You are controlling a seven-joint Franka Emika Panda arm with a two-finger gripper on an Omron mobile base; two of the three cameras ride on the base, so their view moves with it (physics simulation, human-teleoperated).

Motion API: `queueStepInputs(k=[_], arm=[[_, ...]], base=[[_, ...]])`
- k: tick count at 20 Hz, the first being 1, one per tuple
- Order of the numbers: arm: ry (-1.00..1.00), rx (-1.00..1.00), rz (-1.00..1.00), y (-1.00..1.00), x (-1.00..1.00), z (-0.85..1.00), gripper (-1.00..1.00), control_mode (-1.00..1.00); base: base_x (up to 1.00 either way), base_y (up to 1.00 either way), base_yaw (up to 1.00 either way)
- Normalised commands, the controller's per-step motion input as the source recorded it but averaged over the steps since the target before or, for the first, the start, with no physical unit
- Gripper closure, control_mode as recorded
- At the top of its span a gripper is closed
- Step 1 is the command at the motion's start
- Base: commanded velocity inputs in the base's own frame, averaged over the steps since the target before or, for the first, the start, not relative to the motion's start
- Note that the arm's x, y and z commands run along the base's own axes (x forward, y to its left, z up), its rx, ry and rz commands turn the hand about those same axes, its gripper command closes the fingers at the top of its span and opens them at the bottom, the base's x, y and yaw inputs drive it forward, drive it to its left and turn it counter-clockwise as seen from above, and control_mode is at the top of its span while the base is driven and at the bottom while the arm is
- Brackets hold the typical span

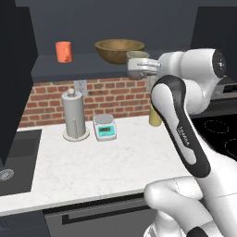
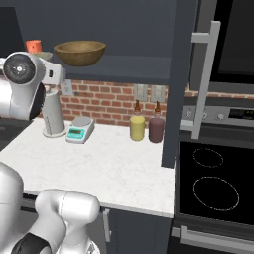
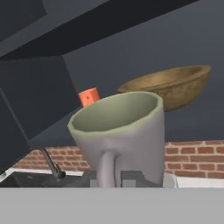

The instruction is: Gather all objects into one cabinet and sort the glasses and bowls to opposite sides.

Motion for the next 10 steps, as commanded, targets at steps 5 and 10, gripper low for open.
queueStepInputs(k=[5,10], arm=[[-0.02,0.00,0.11,1.00,0.03,0.03,1.00,-1.00],[-0.05,0.00,0.08,0.95,0.18,0.04,1.00,-1.00]], base=[[0.00,0.00,0.00],[0.00,0.00,0.00]])
